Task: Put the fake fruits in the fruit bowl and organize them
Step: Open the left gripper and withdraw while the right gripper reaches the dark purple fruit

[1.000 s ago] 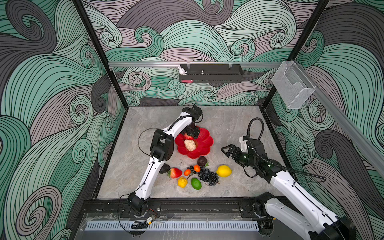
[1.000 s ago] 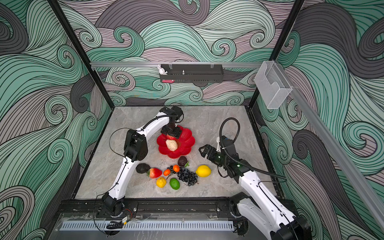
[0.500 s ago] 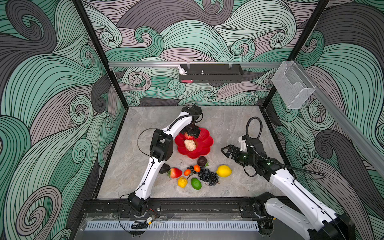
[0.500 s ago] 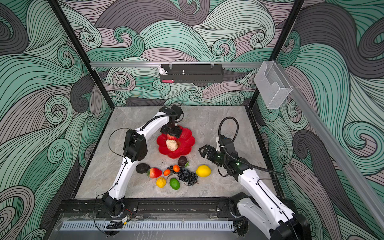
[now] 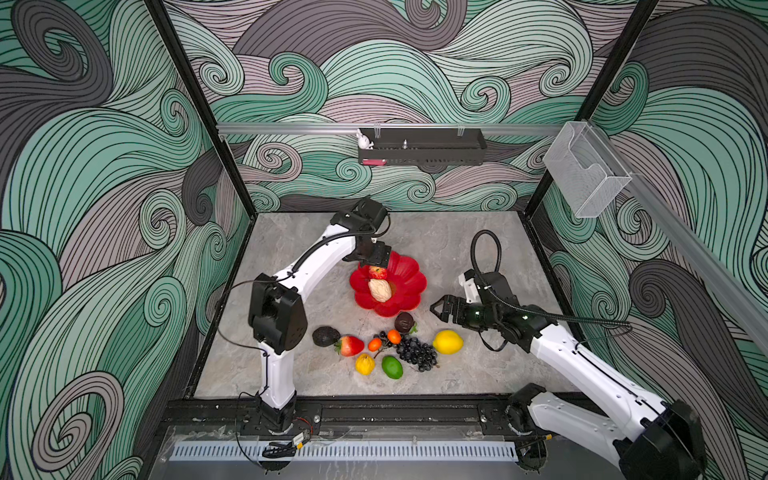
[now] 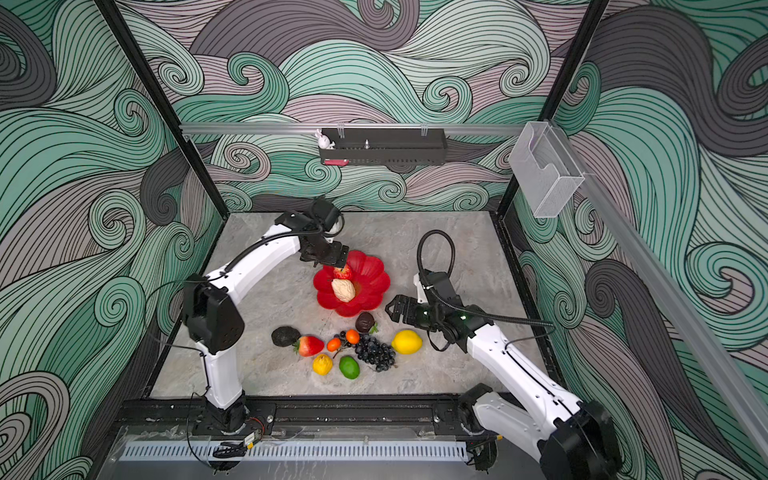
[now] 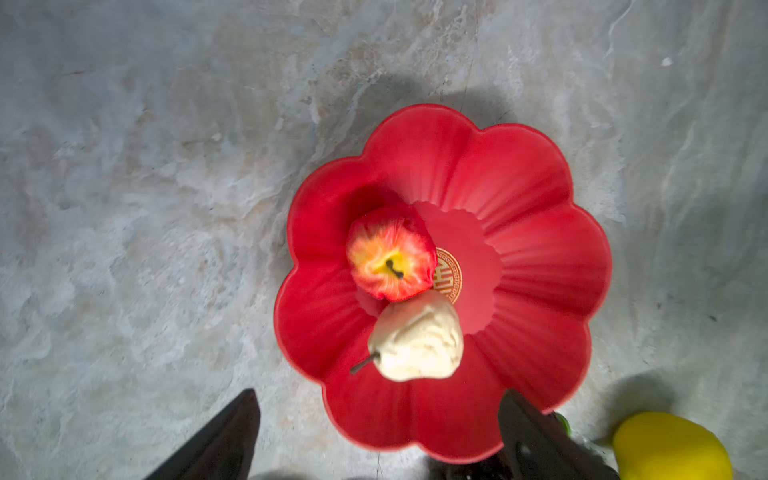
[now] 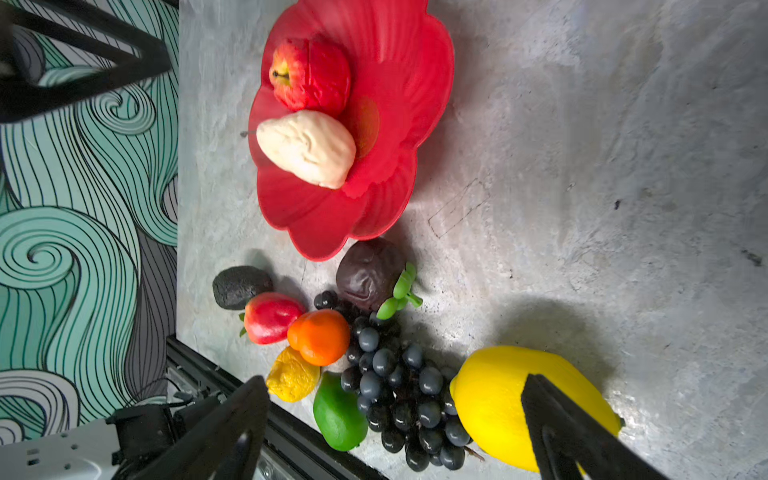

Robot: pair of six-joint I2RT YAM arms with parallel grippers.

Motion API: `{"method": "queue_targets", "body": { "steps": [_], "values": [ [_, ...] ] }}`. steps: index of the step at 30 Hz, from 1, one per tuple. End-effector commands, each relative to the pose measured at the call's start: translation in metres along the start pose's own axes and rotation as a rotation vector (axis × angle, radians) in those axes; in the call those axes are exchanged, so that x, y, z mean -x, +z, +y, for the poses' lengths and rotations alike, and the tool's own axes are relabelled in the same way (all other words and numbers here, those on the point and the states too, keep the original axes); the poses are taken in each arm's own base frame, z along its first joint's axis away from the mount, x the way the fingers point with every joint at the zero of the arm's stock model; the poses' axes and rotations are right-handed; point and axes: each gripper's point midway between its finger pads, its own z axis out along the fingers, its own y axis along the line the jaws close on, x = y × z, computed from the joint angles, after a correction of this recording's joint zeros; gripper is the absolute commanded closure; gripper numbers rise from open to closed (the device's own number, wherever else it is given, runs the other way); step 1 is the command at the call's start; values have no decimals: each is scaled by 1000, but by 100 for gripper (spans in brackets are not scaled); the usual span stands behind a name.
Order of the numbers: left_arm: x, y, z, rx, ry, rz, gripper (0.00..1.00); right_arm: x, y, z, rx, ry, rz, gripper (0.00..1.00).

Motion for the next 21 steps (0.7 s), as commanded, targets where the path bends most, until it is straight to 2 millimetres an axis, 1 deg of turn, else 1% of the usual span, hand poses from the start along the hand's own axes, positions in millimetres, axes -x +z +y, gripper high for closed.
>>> {"method": "queue_targets", "body": {
  "steps": [1,2,3,4,7,11,13,15,18,21],
  "values": [
    [3,-29,9,-43,-124,-182,9,-1,0,9,-24,-65,8,5],
    [-7,-34,15,-42,-146,-202,9,-3,2,12,-19,-76,18,5],
    [-24,-35,23,-36,-169,-211,9,-4,6,17,-3,-96,27,6],
    [-36,-45,29,-47,-183,-248,9,-6,9,21,11,-116,34,6],
    [-74,-52,48,-53,-225,-323,9,-13,19,26,-9,-157,73,8],
    [-106,-66,72,-43,-252,-474,8,-17,37,28,-66,-187,110,10],
    [-117,-73,83,-24,-260,-528,7,-19,48,27,-88,-194,129,11],
    [-122,-77,89,-12,-255,-562,7,-20,59,27,-99,-195,144,11],
    [-125,-77,91,-11,-257,-583,7,-22,74,26,-111,-203,176,12],
    [-124,-73,88,-26,-257,-578,7,-22,86,23,-132,-222,199,12]
  ]
}}
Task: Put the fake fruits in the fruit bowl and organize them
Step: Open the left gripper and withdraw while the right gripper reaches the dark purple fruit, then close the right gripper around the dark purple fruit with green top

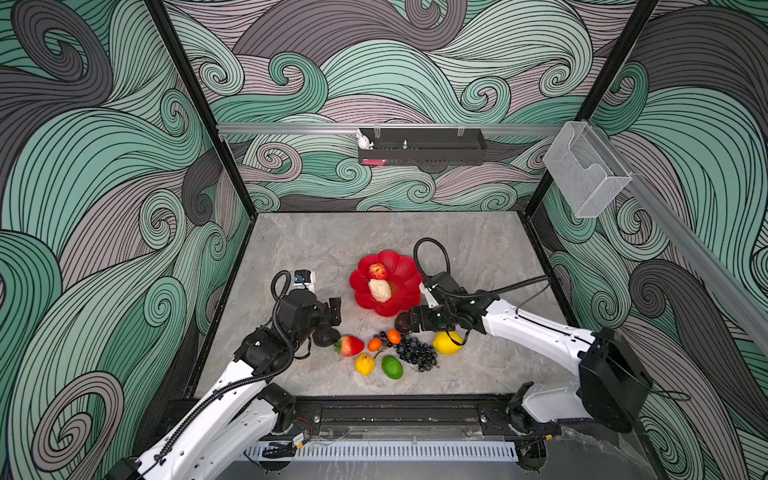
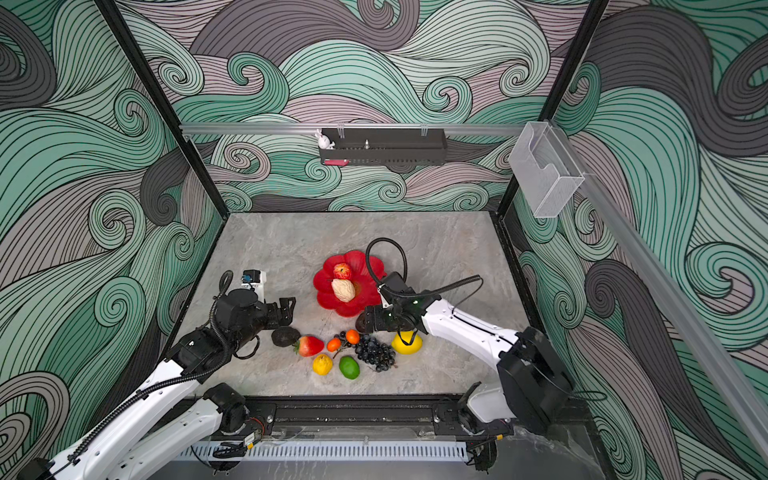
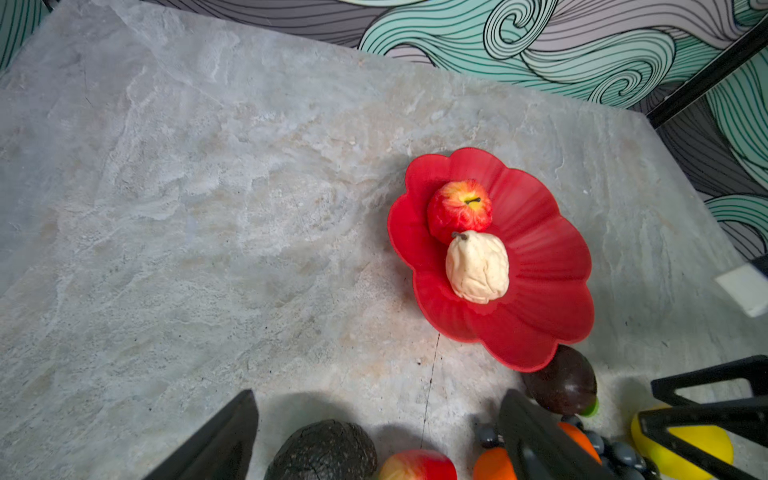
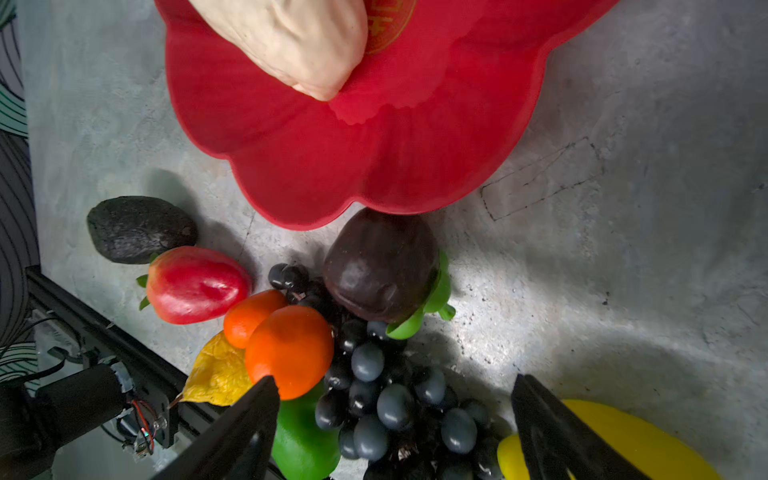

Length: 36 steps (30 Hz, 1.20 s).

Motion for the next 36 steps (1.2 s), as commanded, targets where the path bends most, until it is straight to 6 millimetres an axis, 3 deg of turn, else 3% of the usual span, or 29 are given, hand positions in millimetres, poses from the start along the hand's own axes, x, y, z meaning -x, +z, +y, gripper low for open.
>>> {"method": "queue_targets", "body": {
  "steps": [1,13,20,30,36],
  "values": [
    [10,5,-1,7,-17,-41,7,13,5,4,-10,-49,-28,12],
    [0,14,-5,-17,-32,-5,7,23,27,-1,-73,-127,-6,11],
    [-1,16,-10,-38,-31,4,7,24,37,4,-74,-142,12,16],
    [-3,18,-11,-40,-28,14,7,18,28,-31,-241,-83,-17,22],
    [-4,20,-14,-53,-28,25,6,16,30,-26,-208,-89,-5,23]
  ]
}}
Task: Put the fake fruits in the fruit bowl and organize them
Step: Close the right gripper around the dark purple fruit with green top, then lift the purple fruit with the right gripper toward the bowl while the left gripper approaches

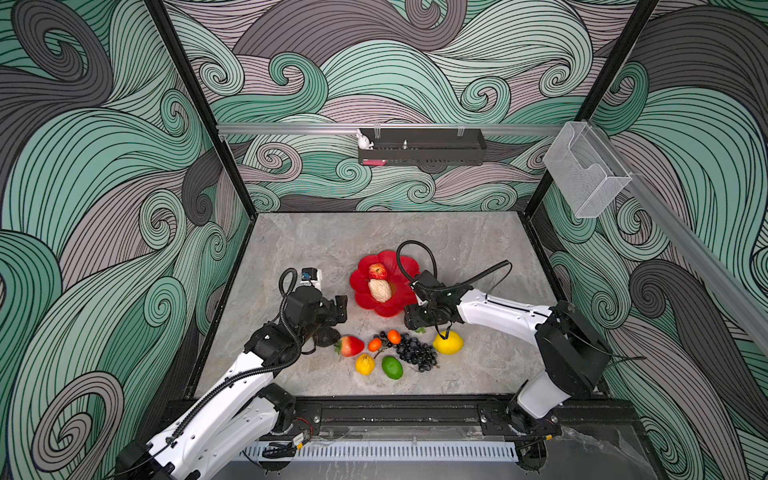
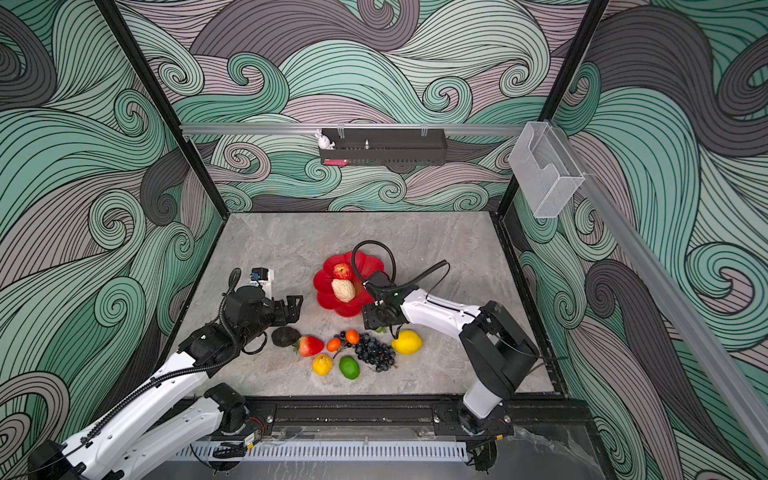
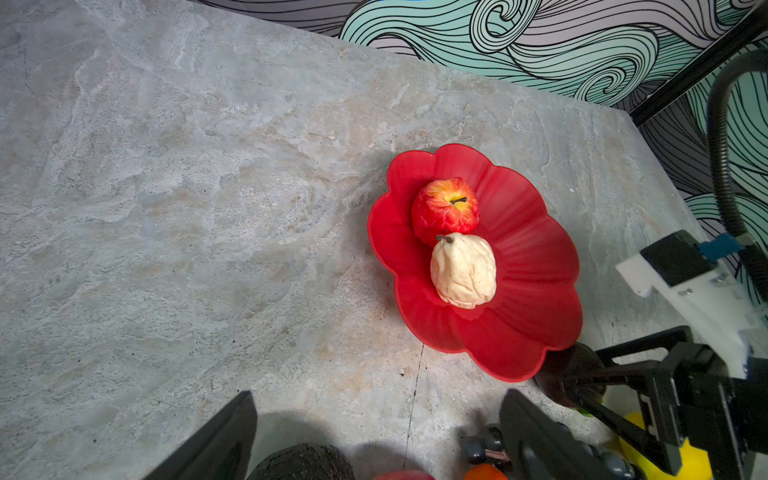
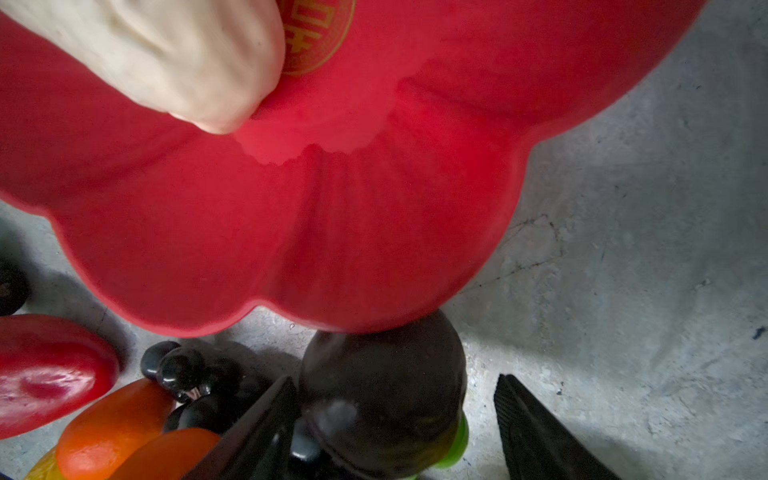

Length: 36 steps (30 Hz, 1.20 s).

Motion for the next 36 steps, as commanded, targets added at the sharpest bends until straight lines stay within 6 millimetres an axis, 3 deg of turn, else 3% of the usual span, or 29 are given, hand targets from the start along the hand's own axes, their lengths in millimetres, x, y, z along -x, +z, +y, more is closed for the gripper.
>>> {"method": "queue_targets", "body": {
  "steps": [1,7,13,19,26,31,36],
  "values": [
    [3,2,-3,-12,-20,-2,6,-1,-1,-4,-14,8,0,23],
    [2,2,-2,-12,-19,-1,6,3,6,-4,-19,11,8,24],
    [2,1,-3,-15,-21,-1,6,6,10,-5,-30,20,18,34],
    [2,2,-3,-16,-21,-1,6,3,7,-19,-68,48,17,42],
    [2,5,-9,-43,-20,9,6,0,-13,-40,-17,188,-12,43],
    [8,4,-21,-97,-23,-3,6,12,-32,-47,119,333,-97,45],
    [14,6,-57,-286,3,-1,8,31,-57,-51,210,431,-195,43]
  ]
}}
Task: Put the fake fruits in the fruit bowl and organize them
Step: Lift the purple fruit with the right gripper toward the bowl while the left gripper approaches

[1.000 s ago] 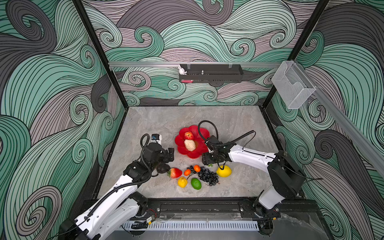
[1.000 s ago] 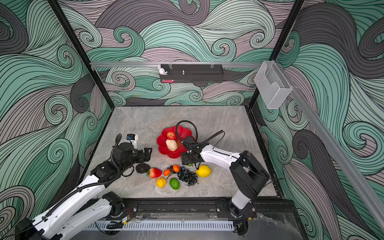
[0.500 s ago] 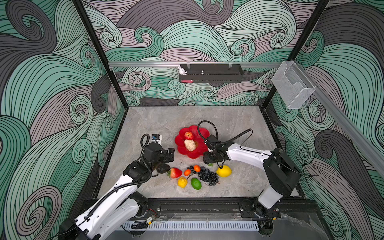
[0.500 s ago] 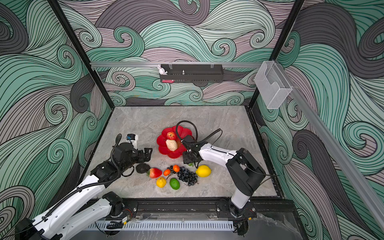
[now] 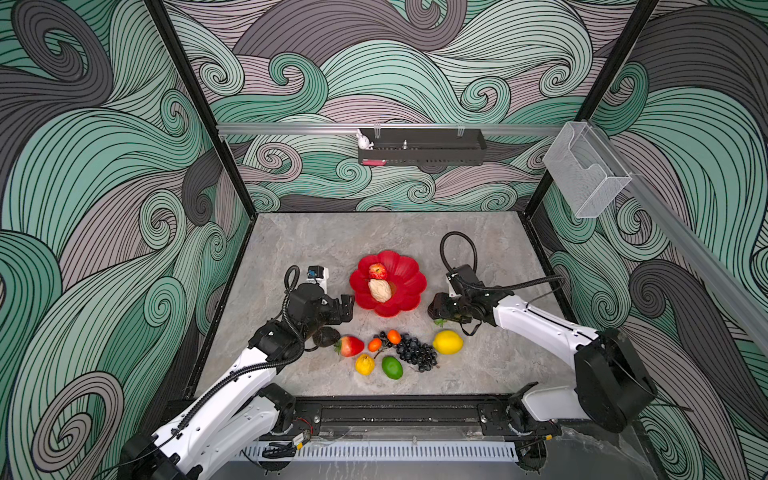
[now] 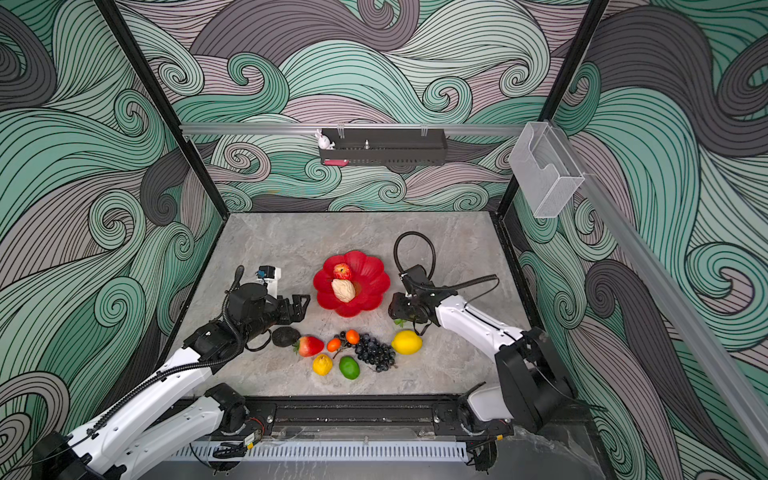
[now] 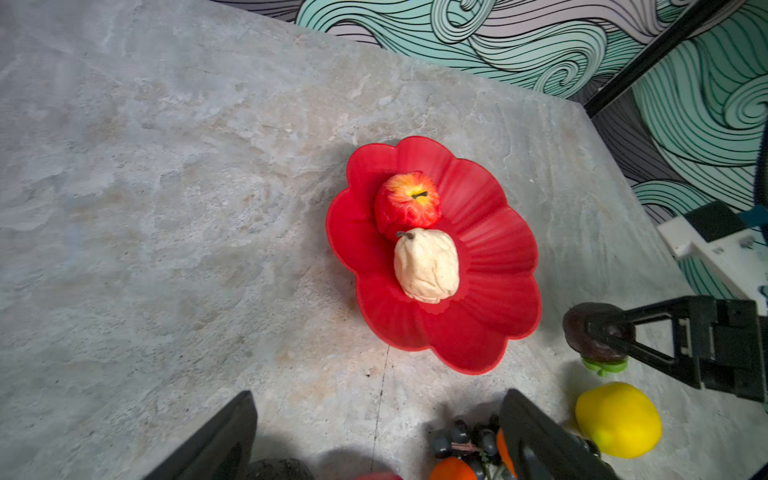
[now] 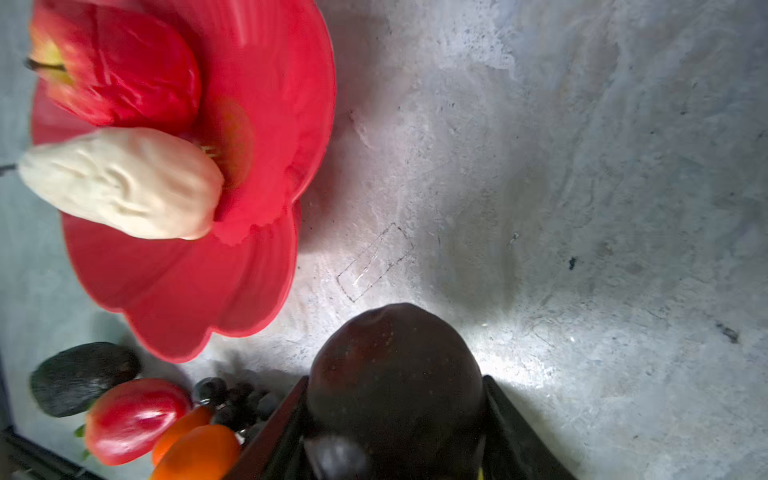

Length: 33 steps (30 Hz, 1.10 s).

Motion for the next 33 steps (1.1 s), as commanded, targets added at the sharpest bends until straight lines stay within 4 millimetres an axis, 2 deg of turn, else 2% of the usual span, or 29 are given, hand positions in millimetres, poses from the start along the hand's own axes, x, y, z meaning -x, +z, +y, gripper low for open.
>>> {"method": "queue_targets", "body": {
  "steps": [1,7,11,15,20,26,33],
  "values": [
    [14,3,-35,-170,6,-13,9,17,-15,19,133,87,-58,42],
    [21,14,-77,-295,61,7,12,41,-41,30,303,272,-129,43],
    [20,21,-114,-373,174,-23,16,51,-56,40,396,388,-169,42],
    [13,32,-147,-416,268,-51,16,58,-62,51,513,544,-190,42],
    [2,44,-176,-481,329,-70,21,71,-68,74,596,575,-176,41],
    [-1,60,-187,-476,350,-81,29,70,-64,90,651,650,-144,42],
    [0,74,-183,-428,355,-91,39,66,-64,102,691,700,-133,41]
  ]
}}
